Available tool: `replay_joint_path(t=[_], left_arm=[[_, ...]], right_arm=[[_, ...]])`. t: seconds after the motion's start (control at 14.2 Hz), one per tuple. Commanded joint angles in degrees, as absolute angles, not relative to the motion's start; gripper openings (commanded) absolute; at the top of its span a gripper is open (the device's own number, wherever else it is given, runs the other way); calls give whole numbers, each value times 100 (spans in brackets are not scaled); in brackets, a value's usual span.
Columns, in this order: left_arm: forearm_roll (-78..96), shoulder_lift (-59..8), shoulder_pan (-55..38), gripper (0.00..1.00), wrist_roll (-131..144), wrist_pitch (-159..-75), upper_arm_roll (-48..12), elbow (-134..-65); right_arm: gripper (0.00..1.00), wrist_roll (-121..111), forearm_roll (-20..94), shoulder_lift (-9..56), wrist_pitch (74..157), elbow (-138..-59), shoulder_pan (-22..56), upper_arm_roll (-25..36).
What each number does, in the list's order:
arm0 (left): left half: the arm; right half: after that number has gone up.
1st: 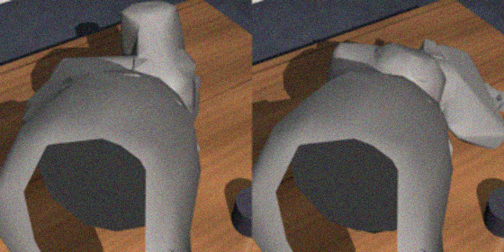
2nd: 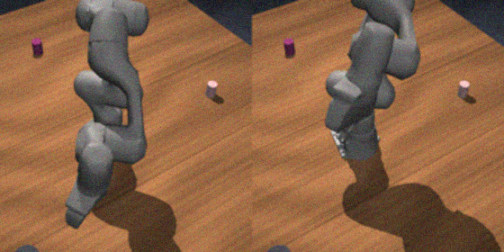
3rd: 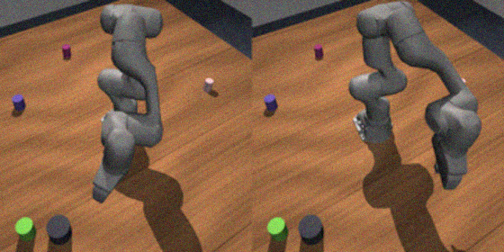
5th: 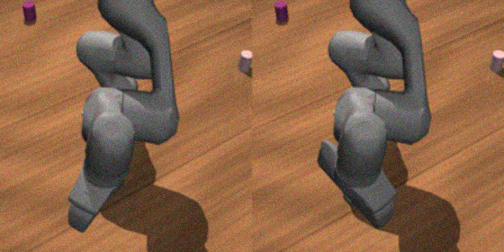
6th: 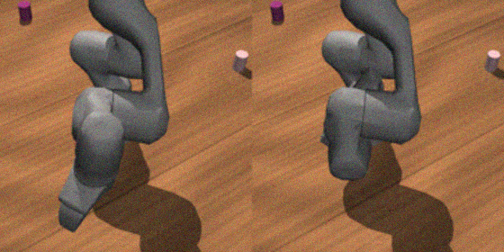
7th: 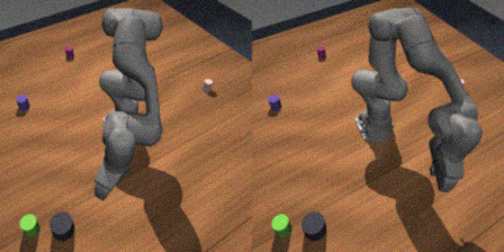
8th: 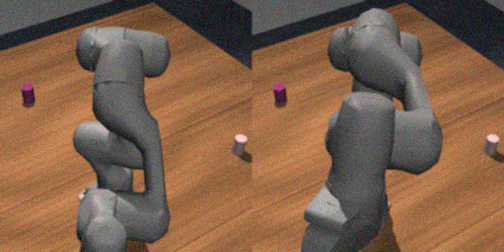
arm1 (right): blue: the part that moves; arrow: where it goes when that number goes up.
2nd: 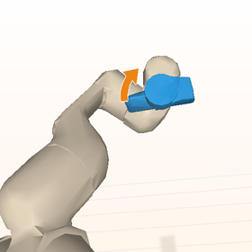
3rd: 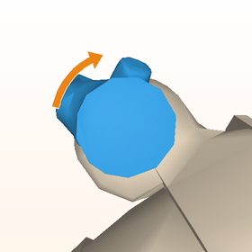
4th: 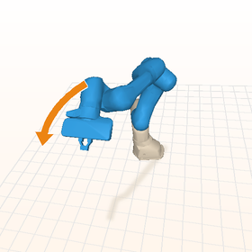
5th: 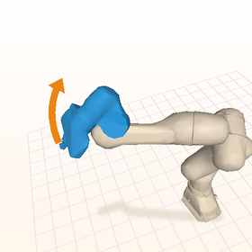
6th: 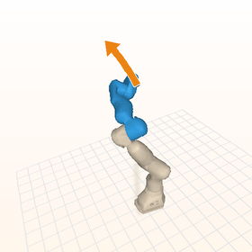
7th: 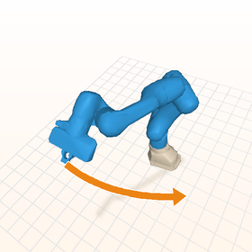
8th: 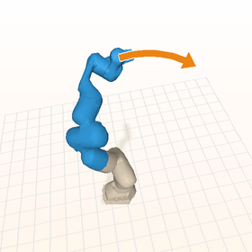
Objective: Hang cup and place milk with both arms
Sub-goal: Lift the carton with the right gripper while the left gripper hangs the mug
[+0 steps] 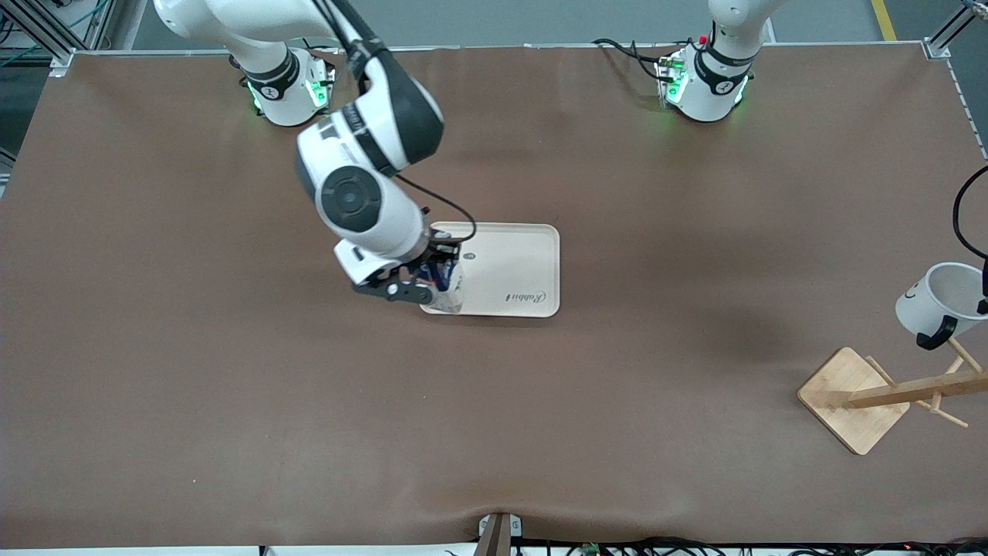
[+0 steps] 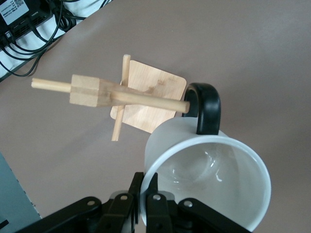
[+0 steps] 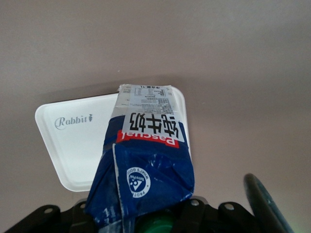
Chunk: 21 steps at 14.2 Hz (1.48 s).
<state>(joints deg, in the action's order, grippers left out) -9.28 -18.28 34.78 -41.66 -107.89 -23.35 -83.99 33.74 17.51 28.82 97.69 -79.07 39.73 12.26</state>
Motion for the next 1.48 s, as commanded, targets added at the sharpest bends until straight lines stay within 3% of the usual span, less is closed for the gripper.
replay_joint_path(t=[0.0, 0.28, 0.42, 0.85, 1.41], left_arm=[[-993, -1916, 3489, 0, -4298, -10714, -2347, -8200], [-993, -1986, 3498, 0, -4307, -10731, -2338, -8069], [-984, -2056, 3524, 0, -4342, -10731, -2320, -8033], [-984, -2179, 3533, 0, -4324, -10740, -2312, -7937], [-993, -2285, 3515, 0, -4280, -10740, -2303, -7884]], right_arm=[[0, 2709, 1661, 2655, 8951, -7901, 3272, 1151], [0, 2252, 830, 2479, 8166, -7963, 2427, 1151], [0, 1655, 239, 2400, 8156, -8050, 2172, 1151], [0, 10, -158, 2364, 8314, -8551, 1065, 1151], [0, -624, -167, 1829, 10228, -10755, 589, 1151]])
